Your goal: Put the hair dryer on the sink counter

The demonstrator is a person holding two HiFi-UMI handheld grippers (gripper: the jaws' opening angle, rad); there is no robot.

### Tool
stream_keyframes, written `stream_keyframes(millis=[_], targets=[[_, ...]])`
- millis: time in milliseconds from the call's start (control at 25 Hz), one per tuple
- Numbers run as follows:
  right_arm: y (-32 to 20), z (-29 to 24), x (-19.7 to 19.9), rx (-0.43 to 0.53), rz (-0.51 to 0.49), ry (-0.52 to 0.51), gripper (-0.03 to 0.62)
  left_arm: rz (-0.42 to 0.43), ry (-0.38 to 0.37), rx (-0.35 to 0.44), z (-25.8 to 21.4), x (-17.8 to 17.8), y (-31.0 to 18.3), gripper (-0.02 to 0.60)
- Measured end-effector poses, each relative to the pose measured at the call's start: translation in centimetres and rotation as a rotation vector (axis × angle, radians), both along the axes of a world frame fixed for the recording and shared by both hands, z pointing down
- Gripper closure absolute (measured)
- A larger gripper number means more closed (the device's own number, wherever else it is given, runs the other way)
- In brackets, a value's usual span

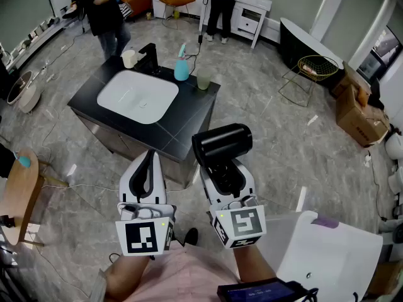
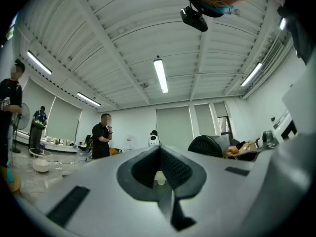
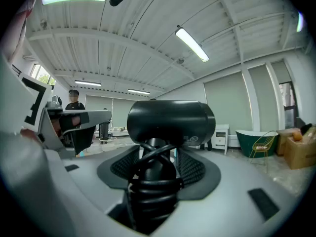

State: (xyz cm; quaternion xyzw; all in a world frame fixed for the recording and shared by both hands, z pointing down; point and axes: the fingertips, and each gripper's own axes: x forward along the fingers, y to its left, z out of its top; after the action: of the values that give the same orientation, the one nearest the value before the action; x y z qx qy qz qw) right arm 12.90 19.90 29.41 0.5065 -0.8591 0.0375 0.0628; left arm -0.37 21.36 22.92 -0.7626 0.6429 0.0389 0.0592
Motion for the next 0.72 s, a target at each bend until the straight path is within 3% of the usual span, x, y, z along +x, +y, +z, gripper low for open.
stream_keyframes(millis=[720], targets=[[-2.7,1.3,-0.6,-0.033,-0.030,-0.034,0.352,-0.035,-0.004,-0.043,1.9,-0.8,-2.2,0.572]])
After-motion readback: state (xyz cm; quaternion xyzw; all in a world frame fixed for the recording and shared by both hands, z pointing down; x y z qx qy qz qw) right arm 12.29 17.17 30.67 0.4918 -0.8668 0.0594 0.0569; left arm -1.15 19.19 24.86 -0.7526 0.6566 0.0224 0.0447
